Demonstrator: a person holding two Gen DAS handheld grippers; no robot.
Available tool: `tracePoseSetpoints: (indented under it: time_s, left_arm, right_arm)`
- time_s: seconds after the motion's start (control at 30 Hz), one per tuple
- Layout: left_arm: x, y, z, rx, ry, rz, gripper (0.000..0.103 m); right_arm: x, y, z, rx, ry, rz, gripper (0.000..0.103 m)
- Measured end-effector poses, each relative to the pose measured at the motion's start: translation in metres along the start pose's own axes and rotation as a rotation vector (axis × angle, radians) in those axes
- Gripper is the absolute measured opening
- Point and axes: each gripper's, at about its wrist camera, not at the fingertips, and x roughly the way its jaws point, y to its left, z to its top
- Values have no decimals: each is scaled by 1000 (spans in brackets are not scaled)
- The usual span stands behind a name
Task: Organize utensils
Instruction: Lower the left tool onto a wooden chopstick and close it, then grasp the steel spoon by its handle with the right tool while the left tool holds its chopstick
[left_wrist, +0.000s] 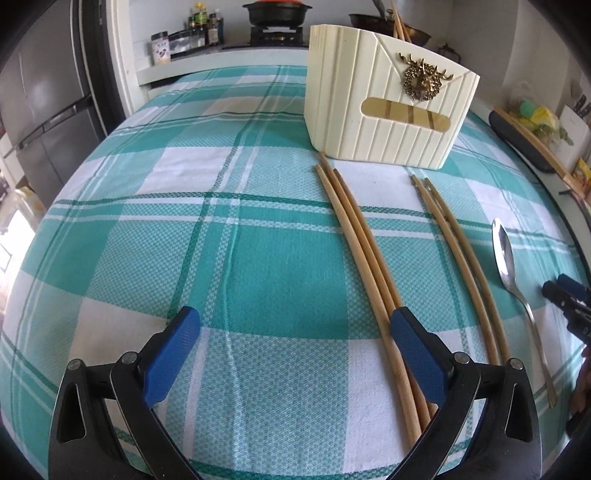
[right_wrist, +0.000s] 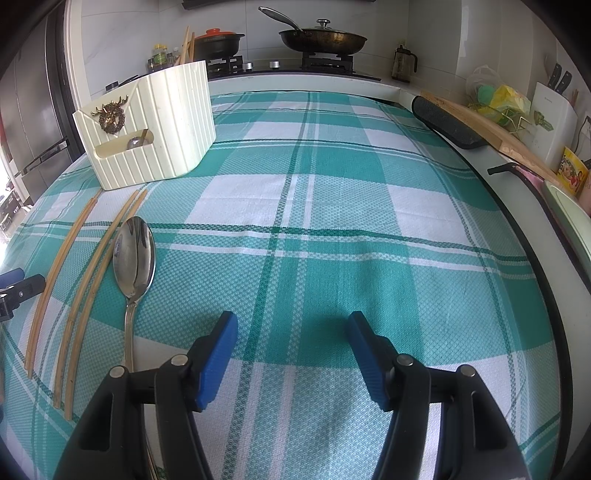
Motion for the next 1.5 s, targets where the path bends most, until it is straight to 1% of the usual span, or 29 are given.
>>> tracePoseSetpoints:
  time_s: [0.17,0.47,0.5,0.53,0.57,0.7,0.77,0.8,0.83,0.87,0.9,0.93,0.97,1.0,1.03,1.13,1.23,1.33,1.37,1.43,1.47,1.5]
  left_arm:
    - [3,-1,2,-41,7,21,103]
    - [6,3,6,-83,1,51,103]
    - [8,1,7,-77,8,52,103]
    - [12,-3,7,-50,25,82,103]
    - [12,-7,8,-32,13,93,103]
    - [15,-5,11,-43,21,86,103]
    - [13,-4,10,-32,16,81,100]
    - [10,-3,8,-26,8,78,94]
    - [7,-2,7,-16,-3,76,82]
    - [4,-2,6,-3,-12,66,76]
    - [2,-1,4,11,-17,57,65]
    - [-1,-1,3,24,-20,45,50]
    - [-3,-1,2,36,-22,34,42]
    - [-5,0,0,49,-22,30,26]
    - [-6,0,-1,59,-21,27,17]
    - [-11,6,-6,74,-8,10,8]
    - [-18,16,-13,73,1,5,7]
    - [-25,28,-21,56,11,-1,7]
    - [-27,31,-23,50,11,-2,7]
    - [-30,35,-28,43,9,-11,8]
    - [-31,35,-29,40,4,-13,8]
    - [-31,35,-30,39,0,-15,11]
  right_arm:
    - [0,0,0,0,0,0,63]
    - [0,0,0,0,0,0,63]
    - [0,0,0,0,0,0,63]
    - [0,0,0,0,0,0,63]
    - [0,0,0,0,0,0,63]
    - [0,0,0,0,-1,0,63]
    - [0,0,0,0,-1,0,63]
    - [0,0,0,1,-1,1,63]
    - [0,0,0,0,-1,0,63]
    - [0,0,0,0,-1,0,63]
    - [0,0,0,0,-1,0,63]
    - [0,0,0,0,-1,0,63]
    - [0,0,0,0,-1,0,63]
    - [0,0,0,0,-1,0,63]
    - [0,0,0,0,-1,0,63]
    - [0,0,0,0,-1,0,63]
    - [-1,-1,0,7,-4,9,63]
    - [-10,-4,-2,29,-27,38,63]
    - [-16,-2,-2,28,-27,71,63]
    - [-32,13,-4,9,-24,183,63]
    - [-38,24,-4,-14,-17,228,63]
    - [-42,38,-6,-56,-1,252,63]
